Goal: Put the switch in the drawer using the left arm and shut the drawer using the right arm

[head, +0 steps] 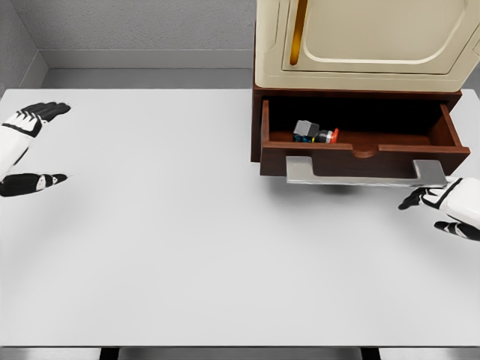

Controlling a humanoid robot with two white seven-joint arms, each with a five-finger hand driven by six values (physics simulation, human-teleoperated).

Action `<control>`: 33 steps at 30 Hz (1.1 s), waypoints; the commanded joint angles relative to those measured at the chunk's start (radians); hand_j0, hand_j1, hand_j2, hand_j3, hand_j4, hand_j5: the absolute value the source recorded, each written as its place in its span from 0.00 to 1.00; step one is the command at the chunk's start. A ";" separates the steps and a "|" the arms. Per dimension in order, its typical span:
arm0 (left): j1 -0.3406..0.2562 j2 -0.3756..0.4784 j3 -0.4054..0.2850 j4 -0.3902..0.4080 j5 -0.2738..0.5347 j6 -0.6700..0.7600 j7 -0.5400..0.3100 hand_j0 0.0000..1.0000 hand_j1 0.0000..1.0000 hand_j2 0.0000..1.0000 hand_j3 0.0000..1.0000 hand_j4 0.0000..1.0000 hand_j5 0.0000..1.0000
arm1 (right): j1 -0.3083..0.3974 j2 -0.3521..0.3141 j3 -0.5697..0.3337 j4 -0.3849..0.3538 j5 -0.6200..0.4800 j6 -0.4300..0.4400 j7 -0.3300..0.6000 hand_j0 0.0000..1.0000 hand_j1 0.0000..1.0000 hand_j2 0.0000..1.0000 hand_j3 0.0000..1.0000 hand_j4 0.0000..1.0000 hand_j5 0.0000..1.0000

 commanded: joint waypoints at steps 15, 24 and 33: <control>0.003 -0.043 0.017 0.041 0.012 0.001 -0.074 1.00 1.00 1.00 1.00 1.00 1.00 | 0.029 -0.037 0.000 0.035 0.032 0.002 0.007 0.69 0.69 0.69 0.69 0.69 0.69; 0.005 -0.045 0.016 0.036 0.012 0.001 -0.074 1.00 1.00 1.00 1.00 1.00 1.00 | 0.000 -0.011 -0.003 0.036 0.023 0.002 0.001 0.69 0.69 0.69 0.69 0.69 0.69; 0.005 -0.046 0.016 0.036 0.010 0.001 -0.074 1.00 1.00 1.00 1.00 1.00 1.00 | -0.040 0.021 0.003 0.032 0.024 0.002 0.002 0.72 0.72 0.72 0.72 0.72 0.72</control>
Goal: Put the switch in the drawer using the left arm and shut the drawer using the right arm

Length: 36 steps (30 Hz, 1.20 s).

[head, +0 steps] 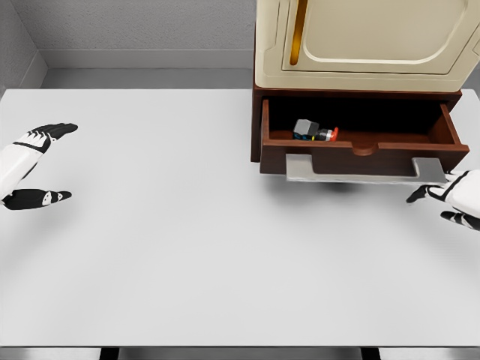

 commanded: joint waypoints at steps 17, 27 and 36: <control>0.000 -0.010 0.001 -0.002 0.007 0.002 0.000 1.00 1.00 1.00 1.00 1.00 1.00 | -0.072 -0.041 0.105 0.043 -0.029 0.004 -0.003 0.61 0.61 0.61 0.61 0.61 0.61; 0.000 -0.011 0.000 -0.002 0.007 0.002 0.001 1.00 1.00 1.00 1.00 1.00 1.00 | 0.011 -0.147 0.101 -0.051 -0.064 0.004 -0.015 0.55 0.55 0.55 0.55 0.55 0.55; 0.000 -0.011 0.001 -0.002 0.006 0.002 0.001 1.00 1.00 1.00 1.00 1.00 1.00 | 0.003 -0.140 0.101 -0.051 -0.132 0.004 -0.018 0.57 0.57 0.57 0.57 0.57 0.57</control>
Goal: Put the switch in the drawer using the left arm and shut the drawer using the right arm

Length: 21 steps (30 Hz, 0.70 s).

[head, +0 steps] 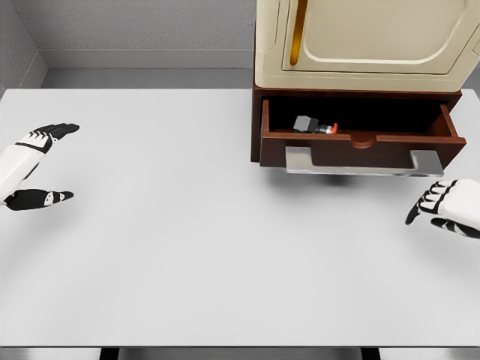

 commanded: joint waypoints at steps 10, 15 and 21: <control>0.000 0.001 0.001 0.000 0.008 0.002 0.000 1.00 1.00 1.00 1.00 1.00 1.00 | -0.008 0.026 0.000 0.006 -0.060 0.001 0.003 0.57 0.57 0.57 0.57 0.57 0.57; 0.000 0.001 0.002 0.000 0.008 0.002 0.000 1.00 1.00 1.00 1.00 1.00 1.00 | -0.054 0.070 0.001 0.028 -0.029 0.001 0.006 0.60 0.60 0.60 0.60 0.60 0.60; 0.005 0.001 0.005 0.000 0.008 0.002 0.000 1.00 1.00 1.00 1.00 1.00 1.00 | -0.086 0.095 0.004 0.028 -0.021 0.001 0.006 0.62 0.62 0.62 0.62 0.62 0.62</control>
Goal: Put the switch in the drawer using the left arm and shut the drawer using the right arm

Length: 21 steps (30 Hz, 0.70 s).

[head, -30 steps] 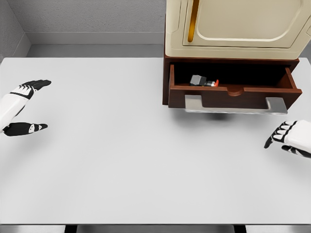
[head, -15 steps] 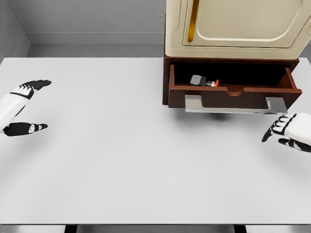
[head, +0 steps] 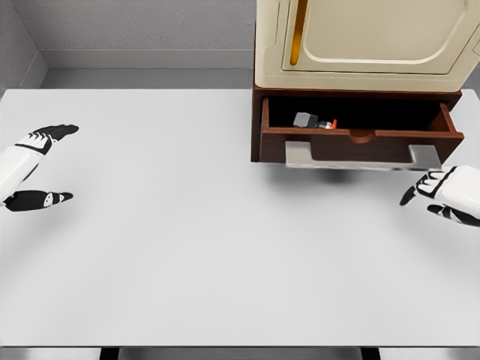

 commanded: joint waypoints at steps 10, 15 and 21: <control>0.000 0.002 0.001 0.000 0.006 0.002 0.000 1.00 1.00 1.00 1.00 1.00 1.00 | 0.000 -0.046 0.049 0.044 -0.004 0.006 -0.017 0.56 0.56 0.56 0.56 0.56 0.56; 0.000 0.002 0.001 0.001 0.006 0.002 0.000 1.00 1.00 1.00 1.00 1.00 1.00 | 0.011 -0.062 0.044 0.021 -0.007 0.006 -0.019 0.57 0.57 0.57 0.57 0.57 0.57; 0.000 0.001 0.001 0.001 0.006 0.002 0.000 1.00 1.00 1.00 1.00 1.00 1.00 | 0.011 -0.073 0.026 -0.002 -0.050 0.006 -0.022 0.57 0.57 0.57 0.57 0.57 0.57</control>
